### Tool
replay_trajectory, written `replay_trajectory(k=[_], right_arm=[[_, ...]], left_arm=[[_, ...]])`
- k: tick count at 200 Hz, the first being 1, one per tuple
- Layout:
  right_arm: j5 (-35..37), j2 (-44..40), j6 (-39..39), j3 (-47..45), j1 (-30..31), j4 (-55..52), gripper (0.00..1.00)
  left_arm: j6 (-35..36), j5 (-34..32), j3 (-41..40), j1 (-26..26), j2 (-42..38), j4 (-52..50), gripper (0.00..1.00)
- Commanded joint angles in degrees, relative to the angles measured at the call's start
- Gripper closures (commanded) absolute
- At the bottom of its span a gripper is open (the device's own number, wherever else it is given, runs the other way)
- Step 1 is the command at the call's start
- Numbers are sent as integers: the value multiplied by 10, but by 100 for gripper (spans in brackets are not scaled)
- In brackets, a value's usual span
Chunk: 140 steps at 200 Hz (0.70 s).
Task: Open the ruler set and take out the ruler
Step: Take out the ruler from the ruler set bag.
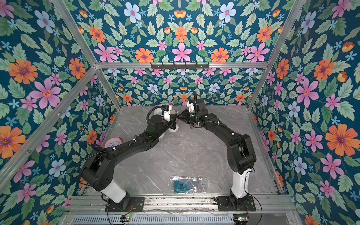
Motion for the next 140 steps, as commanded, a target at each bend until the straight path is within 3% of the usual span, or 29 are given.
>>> replay_trajectory(k=[1, 80, 140], right_arm=[[5, -3, 11, -13, 6, 1, 74], [2, 16, 18, -4, 15, 5, 68], [-4, 40, 34, 10, 14, 21, 78]], left_arm=[[11, -5, -2, 0, -10, 24, 100], [3, 0, 3, 0, 0, 42, 100], [1, 5, 15, 0, 13, 36, 100]])
